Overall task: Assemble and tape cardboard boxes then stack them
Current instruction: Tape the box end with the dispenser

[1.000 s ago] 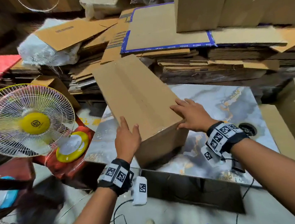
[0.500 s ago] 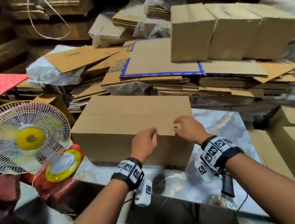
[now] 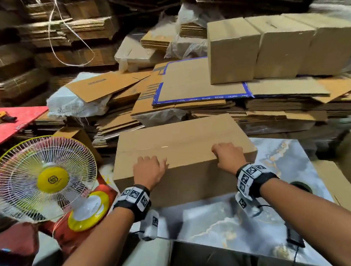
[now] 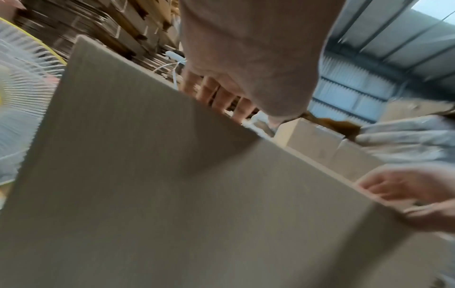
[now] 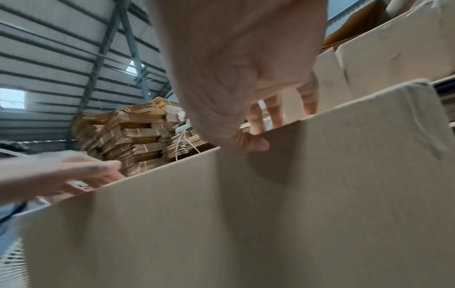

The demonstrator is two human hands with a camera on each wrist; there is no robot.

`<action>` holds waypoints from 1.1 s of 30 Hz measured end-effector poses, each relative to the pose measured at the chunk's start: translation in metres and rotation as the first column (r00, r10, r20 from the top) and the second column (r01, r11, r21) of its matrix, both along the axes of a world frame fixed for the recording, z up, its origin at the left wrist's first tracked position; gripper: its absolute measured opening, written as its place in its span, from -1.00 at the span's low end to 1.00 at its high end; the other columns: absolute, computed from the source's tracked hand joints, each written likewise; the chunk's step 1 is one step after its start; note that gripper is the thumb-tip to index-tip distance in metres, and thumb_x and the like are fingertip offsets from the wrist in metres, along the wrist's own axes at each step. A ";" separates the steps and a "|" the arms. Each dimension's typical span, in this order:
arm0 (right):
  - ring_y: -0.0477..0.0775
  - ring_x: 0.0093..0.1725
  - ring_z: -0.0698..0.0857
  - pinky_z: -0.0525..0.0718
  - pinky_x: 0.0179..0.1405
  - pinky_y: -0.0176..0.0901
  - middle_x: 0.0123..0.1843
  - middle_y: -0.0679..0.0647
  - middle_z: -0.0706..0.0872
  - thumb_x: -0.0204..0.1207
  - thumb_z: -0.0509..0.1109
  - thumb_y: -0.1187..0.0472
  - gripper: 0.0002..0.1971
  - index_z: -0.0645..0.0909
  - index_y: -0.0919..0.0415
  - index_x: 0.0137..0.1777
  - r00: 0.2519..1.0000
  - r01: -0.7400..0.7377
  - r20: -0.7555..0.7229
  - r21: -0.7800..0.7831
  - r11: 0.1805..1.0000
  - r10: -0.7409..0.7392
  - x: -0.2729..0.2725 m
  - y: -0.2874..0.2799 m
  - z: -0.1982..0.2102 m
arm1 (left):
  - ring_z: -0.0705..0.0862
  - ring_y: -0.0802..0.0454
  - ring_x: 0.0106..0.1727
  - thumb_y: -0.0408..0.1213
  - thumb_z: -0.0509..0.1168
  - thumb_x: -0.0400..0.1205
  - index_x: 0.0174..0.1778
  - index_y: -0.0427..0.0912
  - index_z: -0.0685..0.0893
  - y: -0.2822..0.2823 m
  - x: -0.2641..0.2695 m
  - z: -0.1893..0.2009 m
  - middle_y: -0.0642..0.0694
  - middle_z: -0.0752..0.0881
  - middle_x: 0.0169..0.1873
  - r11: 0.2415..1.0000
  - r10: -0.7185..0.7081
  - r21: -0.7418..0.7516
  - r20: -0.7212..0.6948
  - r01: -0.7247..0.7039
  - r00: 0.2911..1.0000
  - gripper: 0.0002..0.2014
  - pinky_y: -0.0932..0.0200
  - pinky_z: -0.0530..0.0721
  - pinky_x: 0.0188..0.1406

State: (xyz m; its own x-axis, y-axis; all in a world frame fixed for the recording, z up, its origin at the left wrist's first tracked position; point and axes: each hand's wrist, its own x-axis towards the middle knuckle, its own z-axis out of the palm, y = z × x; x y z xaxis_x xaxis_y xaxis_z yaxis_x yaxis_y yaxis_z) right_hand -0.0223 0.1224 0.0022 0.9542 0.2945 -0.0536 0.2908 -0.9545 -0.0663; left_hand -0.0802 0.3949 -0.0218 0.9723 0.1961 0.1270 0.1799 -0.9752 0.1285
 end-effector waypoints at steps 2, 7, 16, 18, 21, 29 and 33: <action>0.33 0.37 0.52 0.51 0.35 0.32 0.34 0.17 0.60 0.55 0.43 0.17 -0.61 0.50 0.12 0.36 0.997 0.075 0.015 -0.053 0.996 -0.075 0.007 -0.002 0.002 | 0.71 -0.25 0.13 0.12 0.13 0.77 0.09 -0.18 0.76 0.006 0.005 0.012 -0.22 0.81 0.02 0.993 -0.055 -0.100 0.036 0.058 0.998 -0.54 -0.05 0.65 0.06; 0.31 0.37 0.50 0.60 0.28 0.27 0.36 0.18 0.55 0.54 0.43 0.14 -0.55 0.48 0.09 0.41 0.996 -0.086 -0.034 -0.080 0.993 0.084 0.006 0.026 0.001 | 0.53 -0.35 0.39 -0.07 0.27 0.70 0.43 -0.24 0.58 0.054 0.018 0.035 -0.32 0.59 0.35 0.982 0.117 -0.157 0.044 -0.109 0.992 -0.56 -0.22 0.58 0.30; 0.30 0.42 0.46 0.56 0.31 0.31 0.39 0.13 0.53 0.59 0.33 0.24 -0.58 0.50 -0.03 0.45 0.997 -0.073 -0.020 -0.077 0.994 0.072 0.013 0.066 0.000 | 0.68 -0.36 0.19 -0.10 0.22 0.69 0.21 -0.31 0.62 0.069 0.017 0.007 -0.36 0.70 0.19 0.971 0.086 -0.214 -0.109 -0.107 0.990 -0.65 -0.04 0.58 0.05; 0.32 0.40 0.47 0.55 0.31 0.31 0.36 0.16 0.54 0.62 0.23 0.30 -0.61 0.50 0.03 0.42 0.996 0.076 0.042 -0.080 0.994 -0.073 0.016 0.052 -0.003 | 0.72 -0.31 0.11 -0.11 0.22 0.69 0.06 -0.27 0.70 0.059 0.015 0.008 -0.28 0.78 0.03 0.986 -0.018 -0.166 -0.076 0.005 0.997 -0.71 0.01 0.57 -0.06; 0.37 0.43 0.44 0.58 0.33 0.32 0.40 0.25 0.49 0.58 0.23 0.32 -0.56 0.44 0.12 0.47 0.961 0.268 0.062 0.022 0.963 -0.269 0.014 0.028 -0.011 | 0.75 -0.27 0.02 -0.11 0.20 0.68 -0.17 -0.18 0.73 0.048 0.013 0.014 -0.18 0.79 -0.16 0.975 -0.114 -0.195 -0.048 0.103 0.992 -0.72 0.06 0.56 -0.18; 0.33 0.24 0.69 0.66 0.16 0.07 0.27 0.22 0.74 0.61 0.32 0.15 -0.62 0.59 0.22 0.40 0.858 0.453 -0.078 0.581 0.676 -0.508 -0.031 0.040 -0.015 | 0.64 -0.31 0.33 -0.01 0.28 0.68 0.41 -0.27 0.65 0.077 0.057 0.016 -0.31 0.70 0.28 0.883 -0.035 -0.464 0.094 0.075 0.995 -0.52 -0.11 0.59 0.27; 0.16 0.24 0.71 0.64 0.26 -0.02 0.31 0.10 0.75 0.60 0.38 0.11 -0.65 0.61 0.12 0.38 0.887 0.425 -0.185 0.686 0.590 -0.423 -0.061 0.064 -0.021 | 0.54 -0.39 0.20 0.13 0.03 0.60 0.20 -0.33 0.58 0.058 0.057 -0.021 -0.40 0.65 0.10 0.915 -0.025 -0.400 0.088 0.058 0.996 -0.42 -0.22 0.49 0.18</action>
State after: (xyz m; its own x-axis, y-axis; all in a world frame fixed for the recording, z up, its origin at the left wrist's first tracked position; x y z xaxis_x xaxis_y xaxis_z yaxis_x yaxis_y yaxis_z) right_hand -0.0837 0.1859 -0.0190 0.9811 -0.1931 -0.0122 -0.1356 -0.6412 -0.7553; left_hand -0.0231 0.4533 -0.0427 0.9706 0.2068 0.1231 0.1136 -0.8447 0.5230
